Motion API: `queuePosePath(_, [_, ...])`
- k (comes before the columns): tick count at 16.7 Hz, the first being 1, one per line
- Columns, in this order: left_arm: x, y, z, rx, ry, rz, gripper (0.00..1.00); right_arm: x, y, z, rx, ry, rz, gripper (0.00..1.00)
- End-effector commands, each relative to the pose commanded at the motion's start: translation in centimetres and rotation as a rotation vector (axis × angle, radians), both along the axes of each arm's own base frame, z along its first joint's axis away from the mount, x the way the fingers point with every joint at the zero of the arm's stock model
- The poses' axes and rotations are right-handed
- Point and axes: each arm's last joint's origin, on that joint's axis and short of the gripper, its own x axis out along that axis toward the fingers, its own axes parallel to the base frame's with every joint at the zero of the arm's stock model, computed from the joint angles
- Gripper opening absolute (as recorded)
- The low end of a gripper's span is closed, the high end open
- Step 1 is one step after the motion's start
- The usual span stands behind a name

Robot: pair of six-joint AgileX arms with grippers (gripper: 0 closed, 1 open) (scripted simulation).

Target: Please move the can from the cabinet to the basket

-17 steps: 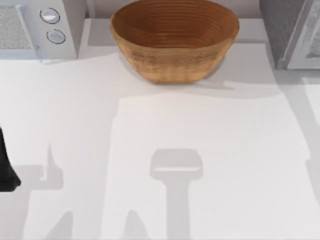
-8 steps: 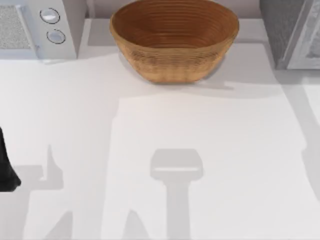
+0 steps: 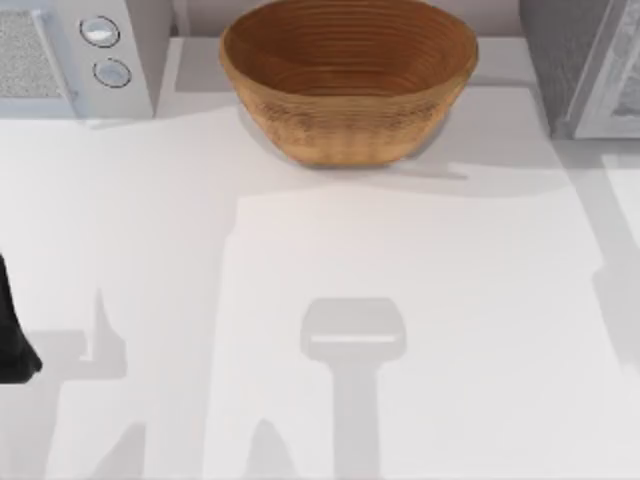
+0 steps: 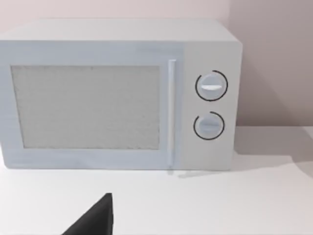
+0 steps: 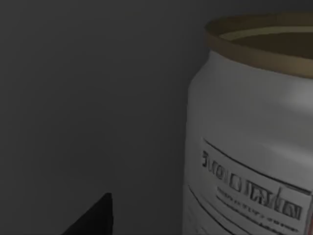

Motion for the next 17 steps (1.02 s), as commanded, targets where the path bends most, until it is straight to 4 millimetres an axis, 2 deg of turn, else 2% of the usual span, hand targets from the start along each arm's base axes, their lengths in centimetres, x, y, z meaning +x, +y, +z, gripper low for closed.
queuePosePath(3, [0.00, 0.00, 0.00, 0.000, 0.000, 0.000, 1.00, 0.00, 0.00, 0.00, 0.000, 0.000, 0.000, 1.00])
queuePosePath(16, [0.00, 0.00, 0.00, 0.000, 0.000, 0.000, 1.00, 0.00, 0.00, 0.00, 0.000, 0.000, 0.000, 0.02])
queuePosePath(17, [0.00, 0.00, 0.00, 0.000, 0.000, 0.000, 1.00, 0.00, 0.00, 0.00, 0.000, 0.000, 0.000, 0.00])
